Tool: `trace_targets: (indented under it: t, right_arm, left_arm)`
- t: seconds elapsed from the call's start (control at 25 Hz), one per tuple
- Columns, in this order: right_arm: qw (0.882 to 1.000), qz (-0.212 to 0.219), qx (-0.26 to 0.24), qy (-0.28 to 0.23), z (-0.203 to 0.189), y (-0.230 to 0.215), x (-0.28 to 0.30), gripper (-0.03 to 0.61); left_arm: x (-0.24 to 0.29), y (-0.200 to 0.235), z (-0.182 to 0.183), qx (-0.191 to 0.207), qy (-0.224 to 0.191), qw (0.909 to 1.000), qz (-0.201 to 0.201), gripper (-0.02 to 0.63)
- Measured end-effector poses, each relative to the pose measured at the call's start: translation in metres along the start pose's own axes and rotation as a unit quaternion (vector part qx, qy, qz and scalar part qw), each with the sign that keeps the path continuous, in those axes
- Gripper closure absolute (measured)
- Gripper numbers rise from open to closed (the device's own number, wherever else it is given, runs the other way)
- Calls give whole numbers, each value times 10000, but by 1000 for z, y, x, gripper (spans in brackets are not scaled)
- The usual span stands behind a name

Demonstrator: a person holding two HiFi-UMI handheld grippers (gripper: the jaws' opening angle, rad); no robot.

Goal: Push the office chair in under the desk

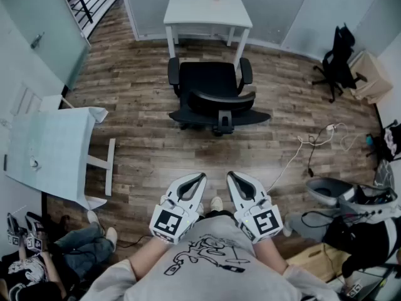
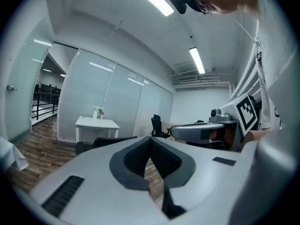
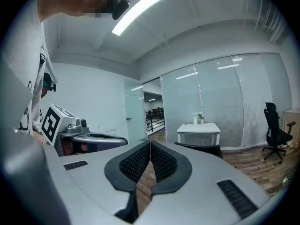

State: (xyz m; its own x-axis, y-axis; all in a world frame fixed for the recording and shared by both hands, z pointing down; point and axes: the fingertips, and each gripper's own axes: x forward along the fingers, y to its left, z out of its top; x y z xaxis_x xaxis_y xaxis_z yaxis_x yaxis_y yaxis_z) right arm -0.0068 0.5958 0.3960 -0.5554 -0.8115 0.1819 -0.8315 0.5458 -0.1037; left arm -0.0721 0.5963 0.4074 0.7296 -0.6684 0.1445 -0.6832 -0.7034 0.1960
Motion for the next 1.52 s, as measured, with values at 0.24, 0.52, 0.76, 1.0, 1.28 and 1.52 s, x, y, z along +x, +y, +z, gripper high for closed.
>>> trace_targets:
  t: [0.24,0.52,0.76,1.0,1.28,1.52]
  right_arm:
    - [10000,-52,-75,27,2,-3,5,541]
    - [9999,-53,-25,-95,5,0,9,541]
    - [9995,-180,-189,-166,7,-7,14,540]
    - [9984,-238,-504,-41,0,-29,26,538]
    - [9965,-290,-767,133,-9,-66,45,537]
    - [9915,-296,-1199,417,-19,-95,64,535]
  left_arm:
    - [2,4,4,63,-30,10000,-43,612]
    - [-3,12,3,95,-25,10000,16,612]
    - [1,19,-6,163,139,9998,-4,612]
    - [22,38,-14,424,284,9987,70,611]
    - [53,56,-19,799,437,9958,57,609]
    - [86,74,-26,1117,653,9915,153,605]
